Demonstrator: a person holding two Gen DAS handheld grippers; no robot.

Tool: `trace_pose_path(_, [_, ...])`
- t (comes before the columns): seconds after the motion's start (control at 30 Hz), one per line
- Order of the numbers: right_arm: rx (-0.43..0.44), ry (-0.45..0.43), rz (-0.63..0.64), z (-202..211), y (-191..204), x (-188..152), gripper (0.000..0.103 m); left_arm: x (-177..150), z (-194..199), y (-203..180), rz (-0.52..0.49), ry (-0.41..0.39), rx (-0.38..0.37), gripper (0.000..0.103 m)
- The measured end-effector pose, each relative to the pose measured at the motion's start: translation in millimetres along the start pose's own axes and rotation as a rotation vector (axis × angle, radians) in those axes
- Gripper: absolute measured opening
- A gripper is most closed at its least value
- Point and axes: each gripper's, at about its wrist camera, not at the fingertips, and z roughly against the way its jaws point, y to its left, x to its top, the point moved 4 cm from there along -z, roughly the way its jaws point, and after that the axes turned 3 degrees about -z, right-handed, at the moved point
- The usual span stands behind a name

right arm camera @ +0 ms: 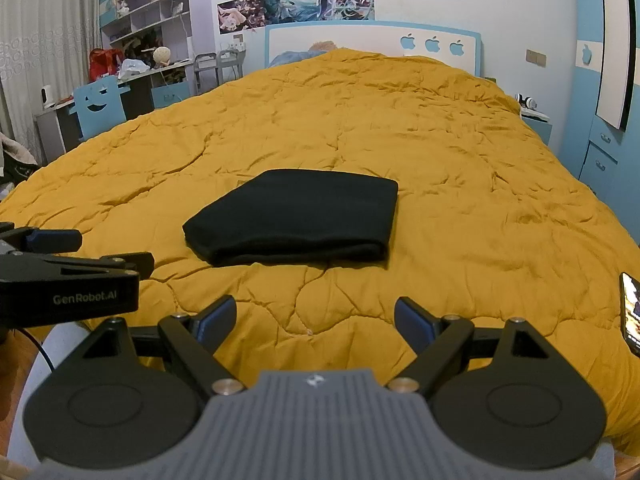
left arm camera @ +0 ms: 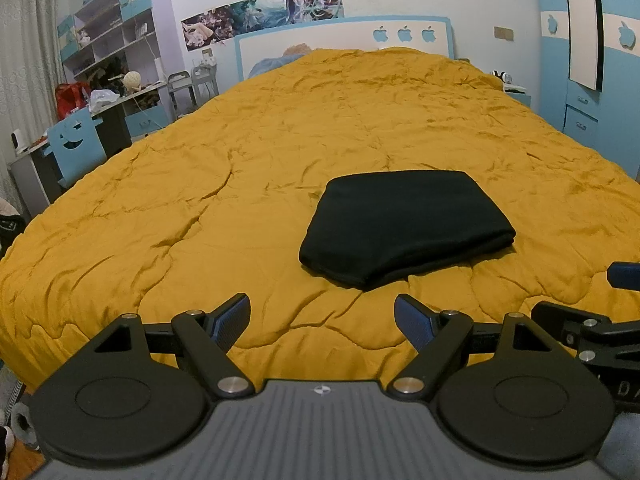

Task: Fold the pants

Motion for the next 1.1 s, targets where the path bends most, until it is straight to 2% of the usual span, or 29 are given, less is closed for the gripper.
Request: trace_pose_path(1.1, [-0.003,-0.003,-0.021,2.8,-3.2,-0.5,0.082,-0.9,1.6,-1.5,0.000,0.004,-0.035,0.094])
